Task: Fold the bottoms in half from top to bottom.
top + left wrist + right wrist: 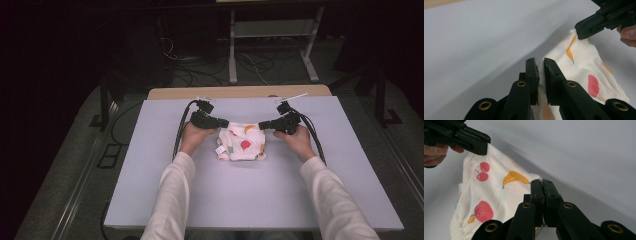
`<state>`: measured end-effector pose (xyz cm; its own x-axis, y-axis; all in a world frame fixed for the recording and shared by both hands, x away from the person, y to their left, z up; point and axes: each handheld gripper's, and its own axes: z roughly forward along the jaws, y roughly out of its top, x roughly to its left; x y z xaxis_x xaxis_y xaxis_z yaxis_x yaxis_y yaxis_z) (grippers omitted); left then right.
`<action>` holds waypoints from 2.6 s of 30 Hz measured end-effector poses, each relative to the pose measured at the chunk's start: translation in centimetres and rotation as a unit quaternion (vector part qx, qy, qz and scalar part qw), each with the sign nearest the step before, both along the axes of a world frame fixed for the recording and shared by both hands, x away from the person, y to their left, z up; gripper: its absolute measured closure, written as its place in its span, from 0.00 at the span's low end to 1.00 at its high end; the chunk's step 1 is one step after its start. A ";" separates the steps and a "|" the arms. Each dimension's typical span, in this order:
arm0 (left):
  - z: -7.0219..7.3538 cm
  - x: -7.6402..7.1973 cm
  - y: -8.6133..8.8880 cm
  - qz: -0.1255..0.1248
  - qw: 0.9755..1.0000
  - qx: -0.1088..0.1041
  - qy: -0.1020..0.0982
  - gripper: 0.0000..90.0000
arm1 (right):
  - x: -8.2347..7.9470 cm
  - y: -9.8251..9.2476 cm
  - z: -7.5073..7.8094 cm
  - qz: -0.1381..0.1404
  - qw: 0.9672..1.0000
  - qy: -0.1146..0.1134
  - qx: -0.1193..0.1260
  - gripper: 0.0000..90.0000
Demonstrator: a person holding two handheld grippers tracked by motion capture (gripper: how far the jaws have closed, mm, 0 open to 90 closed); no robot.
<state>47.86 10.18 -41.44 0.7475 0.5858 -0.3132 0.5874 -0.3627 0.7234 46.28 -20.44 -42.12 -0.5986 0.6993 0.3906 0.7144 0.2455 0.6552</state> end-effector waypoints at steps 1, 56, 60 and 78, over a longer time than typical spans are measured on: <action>-0.1 0.0 -0.1 0.003 1.000 -0.004 -0.002 0.90 | 0.1 0.0 -0.1 -0.002 1.000 -0.001 0.001 0.96; 1.4 -5.5 2.8 0.036 0.998 0.017 -0.050 0.00 | -5.7 -2.8 1.6 -0.020 0.997 -0.068 -0.010 0.00; 1.7 -6.4 3.8 0.041 0.998 0.010 -0.055 0.00 | -6.7 -3.0 2.0 -0.018 0.997 -0.074 -0.002 0.00; 2.5 -10.9 7.5 0.047 0.995 -0.001 -0.092 0.00 | -10.9 -5.2 2.0 -0.034 0.995 -0.095 0.005 0.00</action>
<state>36.94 17.64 -38.94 0.7342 0.6552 -0.1779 0.4770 -0.3112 0.8220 35.34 -25.66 -40.16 -0.6133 0.7378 0.2821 0.5922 0.1931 0.7823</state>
